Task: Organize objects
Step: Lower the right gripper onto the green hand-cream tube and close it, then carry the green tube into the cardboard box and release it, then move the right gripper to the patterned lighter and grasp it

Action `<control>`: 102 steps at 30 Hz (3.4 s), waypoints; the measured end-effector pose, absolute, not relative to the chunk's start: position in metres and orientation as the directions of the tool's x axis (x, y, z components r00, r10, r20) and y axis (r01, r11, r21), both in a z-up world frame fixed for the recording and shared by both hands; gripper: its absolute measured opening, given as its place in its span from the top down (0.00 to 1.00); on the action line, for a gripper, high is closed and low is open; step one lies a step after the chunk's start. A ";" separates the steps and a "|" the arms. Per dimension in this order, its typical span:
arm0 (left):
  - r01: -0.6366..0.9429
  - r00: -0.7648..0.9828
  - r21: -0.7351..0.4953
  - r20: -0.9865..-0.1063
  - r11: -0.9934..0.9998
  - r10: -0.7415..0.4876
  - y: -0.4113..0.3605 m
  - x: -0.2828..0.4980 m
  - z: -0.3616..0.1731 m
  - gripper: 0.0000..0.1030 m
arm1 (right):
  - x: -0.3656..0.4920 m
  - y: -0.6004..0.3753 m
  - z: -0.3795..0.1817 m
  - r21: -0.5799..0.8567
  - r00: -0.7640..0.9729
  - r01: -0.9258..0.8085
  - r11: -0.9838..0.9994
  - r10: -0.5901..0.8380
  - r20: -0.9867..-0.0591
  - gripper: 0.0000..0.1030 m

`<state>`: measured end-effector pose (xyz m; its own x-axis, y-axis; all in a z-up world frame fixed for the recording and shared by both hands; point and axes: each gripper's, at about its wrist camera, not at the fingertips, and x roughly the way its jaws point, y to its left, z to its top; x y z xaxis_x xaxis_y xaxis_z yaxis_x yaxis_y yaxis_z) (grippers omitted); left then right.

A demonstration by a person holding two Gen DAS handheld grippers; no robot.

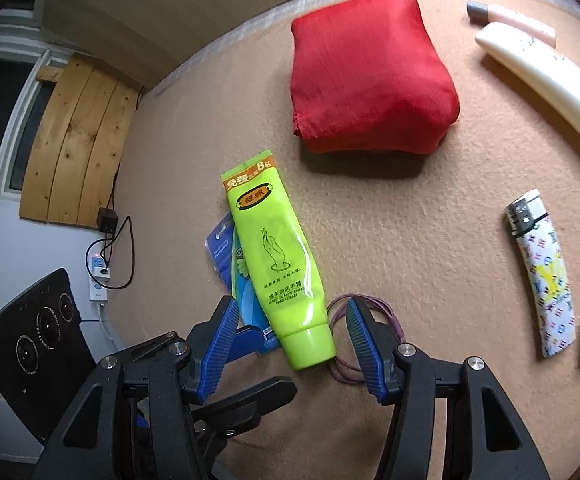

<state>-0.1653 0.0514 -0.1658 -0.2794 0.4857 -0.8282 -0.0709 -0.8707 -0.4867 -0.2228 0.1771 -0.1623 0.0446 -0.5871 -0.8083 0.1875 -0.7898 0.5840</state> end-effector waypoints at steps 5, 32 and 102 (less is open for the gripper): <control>-0.064 -0.277 -0.488 -0.829 -0.871 0.485 0.052 -0.174 -0.171 0.56 | -0.224 0.174 -0.167 0.592 0.061 0.183 -0.785 -0.592 -0.804 0.49; -0.133 -0.365 -0.486 -0.786 -0.864 0.498 0.056 -0.176 -0.149 0.63 | -0.212 0.174 -0.150 0.630 0.009 0.156 -0.760 -0.637 -0.771 0.66; -0.394 -0.295 -0.412 -0.790 -0.822 0.538 0.194 -0.127 -0.102 0.62 | -0.117 0.414 -0.075 0.390 -0.402 -0.033 -0.920 -0.345 -0.848 0.52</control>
<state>-0.1266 0.1939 -0.1016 -0.2952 0.5377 -0.7897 -0.3938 -0.8216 -0.4122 -0.1170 0.4140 -0.0747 -0.4016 -0.3453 -0.8482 -0.0331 -0.9201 0.3902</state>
